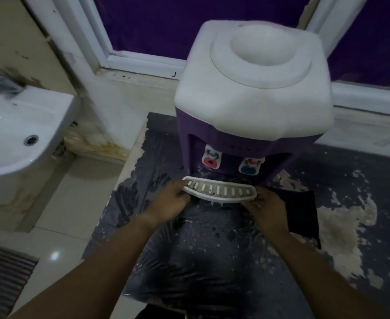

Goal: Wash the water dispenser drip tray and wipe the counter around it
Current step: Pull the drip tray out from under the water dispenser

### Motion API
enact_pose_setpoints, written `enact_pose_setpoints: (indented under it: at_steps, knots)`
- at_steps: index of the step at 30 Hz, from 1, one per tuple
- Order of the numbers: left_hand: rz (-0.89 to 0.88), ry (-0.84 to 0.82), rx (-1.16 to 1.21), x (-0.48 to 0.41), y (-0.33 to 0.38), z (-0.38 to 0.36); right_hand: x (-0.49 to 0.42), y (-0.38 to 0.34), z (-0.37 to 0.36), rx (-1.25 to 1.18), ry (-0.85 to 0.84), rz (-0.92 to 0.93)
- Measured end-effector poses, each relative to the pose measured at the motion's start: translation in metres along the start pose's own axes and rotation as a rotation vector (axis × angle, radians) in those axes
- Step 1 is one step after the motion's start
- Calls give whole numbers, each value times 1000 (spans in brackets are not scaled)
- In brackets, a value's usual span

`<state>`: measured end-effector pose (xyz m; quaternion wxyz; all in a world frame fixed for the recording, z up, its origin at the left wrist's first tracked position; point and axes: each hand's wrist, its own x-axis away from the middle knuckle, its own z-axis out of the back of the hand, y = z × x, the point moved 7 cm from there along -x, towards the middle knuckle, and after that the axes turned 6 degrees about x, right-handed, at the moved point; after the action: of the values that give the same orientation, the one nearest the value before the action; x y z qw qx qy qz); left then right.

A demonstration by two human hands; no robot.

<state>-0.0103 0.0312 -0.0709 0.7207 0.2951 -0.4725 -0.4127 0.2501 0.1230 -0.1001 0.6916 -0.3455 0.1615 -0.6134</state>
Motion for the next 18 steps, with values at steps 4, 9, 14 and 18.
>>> enact_pose_setpoints:
  at_steps: [4, 9, 14, 18]
  knots:
    - [25, 63, 153, 23, -4, 12, 12, -14, 13, -55, 19, 79]
    - [6, 138, 255, 51, -3, 36, 28, -49, 30, -111, 10, 180]
    - [-90, 240, 307, 76, 10, 66, 40, -95, 44, -232, -26, 257]
    - [-159, 288, 375, 95, 20, 93, 49, -137, 54, -220, -12, 322]
